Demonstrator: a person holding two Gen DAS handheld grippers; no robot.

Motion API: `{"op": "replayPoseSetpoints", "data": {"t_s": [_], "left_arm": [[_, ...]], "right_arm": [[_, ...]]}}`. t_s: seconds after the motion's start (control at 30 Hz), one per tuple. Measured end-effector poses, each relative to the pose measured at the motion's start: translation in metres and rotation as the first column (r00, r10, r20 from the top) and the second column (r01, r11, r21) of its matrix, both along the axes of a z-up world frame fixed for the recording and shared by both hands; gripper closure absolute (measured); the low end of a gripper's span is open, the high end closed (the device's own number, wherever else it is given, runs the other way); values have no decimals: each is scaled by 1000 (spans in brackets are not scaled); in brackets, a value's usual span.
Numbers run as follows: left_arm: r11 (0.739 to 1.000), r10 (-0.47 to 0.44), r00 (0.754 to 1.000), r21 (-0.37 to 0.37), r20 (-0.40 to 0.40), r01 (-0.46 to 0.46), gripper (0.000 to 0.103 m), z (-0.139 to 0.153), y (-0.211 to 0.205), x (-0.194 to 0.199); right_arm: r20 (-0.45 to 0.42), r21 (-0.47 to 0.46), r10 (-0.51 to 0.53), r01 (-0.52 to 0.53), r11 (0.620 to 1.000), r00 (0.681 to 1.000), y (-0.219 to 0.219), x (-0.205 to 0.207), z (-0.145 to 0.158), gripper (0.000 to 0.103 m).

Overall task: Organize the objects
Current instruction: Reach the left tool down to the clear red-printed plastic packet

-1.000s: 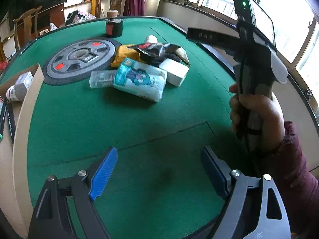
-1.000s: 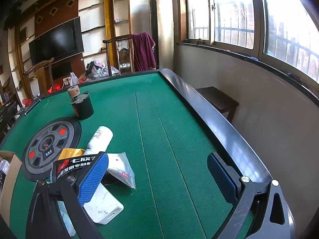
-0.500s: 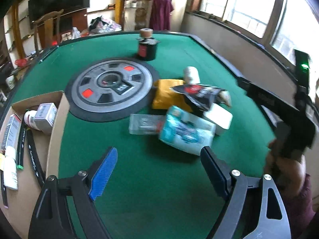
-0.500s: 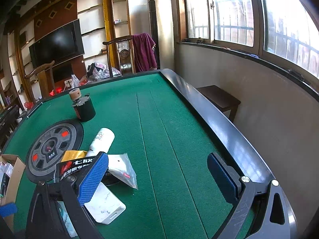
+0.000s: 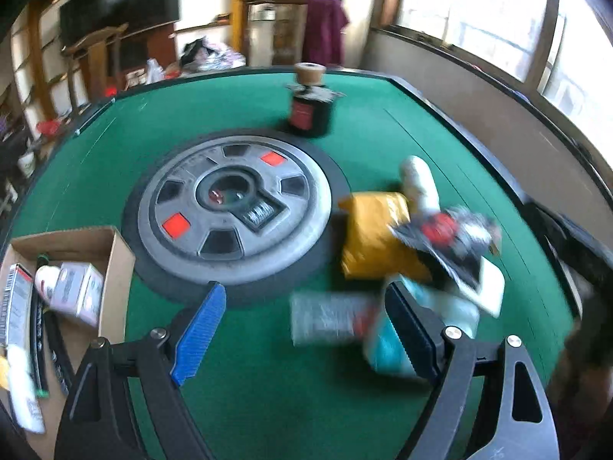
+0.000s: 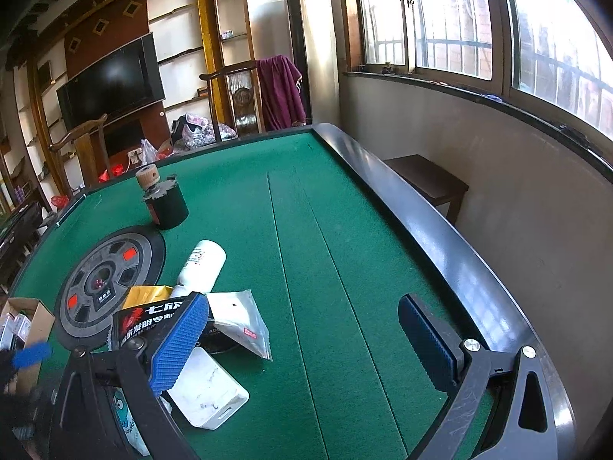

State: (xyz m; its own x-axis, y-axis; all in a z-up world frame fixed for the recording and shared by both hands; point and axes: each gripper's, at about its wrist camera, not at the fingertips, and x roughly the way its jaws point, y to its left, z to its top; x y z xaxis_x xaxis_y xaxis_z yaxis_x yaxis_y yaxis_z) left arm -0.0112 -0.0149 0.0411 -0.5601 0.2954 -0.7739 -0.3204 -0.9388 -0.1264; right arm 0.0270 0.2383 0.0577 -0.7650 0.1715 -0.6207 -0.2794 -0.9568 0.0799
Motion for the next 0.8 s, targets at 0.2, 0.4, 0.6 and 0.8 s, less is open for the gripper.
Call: {"op": "replayPoseSetpoints", "data": {"t_s": [0.2, 0.4, 0.6, 0.8], "left_arm": [[993, -43, 994, 111, 100, 32, 19, -24, 9, -19], [984, -178, 978, 48, 108, 174, 19, -25, 33, 16], [958, -285, 949, 21, 132, 285, 19, -23, 47, 61], [965, -264, 955, 45, 138, 260, 19, -19, 40, 69]], "right_arm": [[14, 3, 3, -4, 1000, 1000, -1, -2, -2, 2], [38, 16, 3, -3, 1000, 999, -3, -5, -6, 2], [57, 9, -2, 1, 1000, 998, -1, -6, -10, 2], [64, -3, -2, 2, 1000, 998, 0, -5, -11, 2]]}}
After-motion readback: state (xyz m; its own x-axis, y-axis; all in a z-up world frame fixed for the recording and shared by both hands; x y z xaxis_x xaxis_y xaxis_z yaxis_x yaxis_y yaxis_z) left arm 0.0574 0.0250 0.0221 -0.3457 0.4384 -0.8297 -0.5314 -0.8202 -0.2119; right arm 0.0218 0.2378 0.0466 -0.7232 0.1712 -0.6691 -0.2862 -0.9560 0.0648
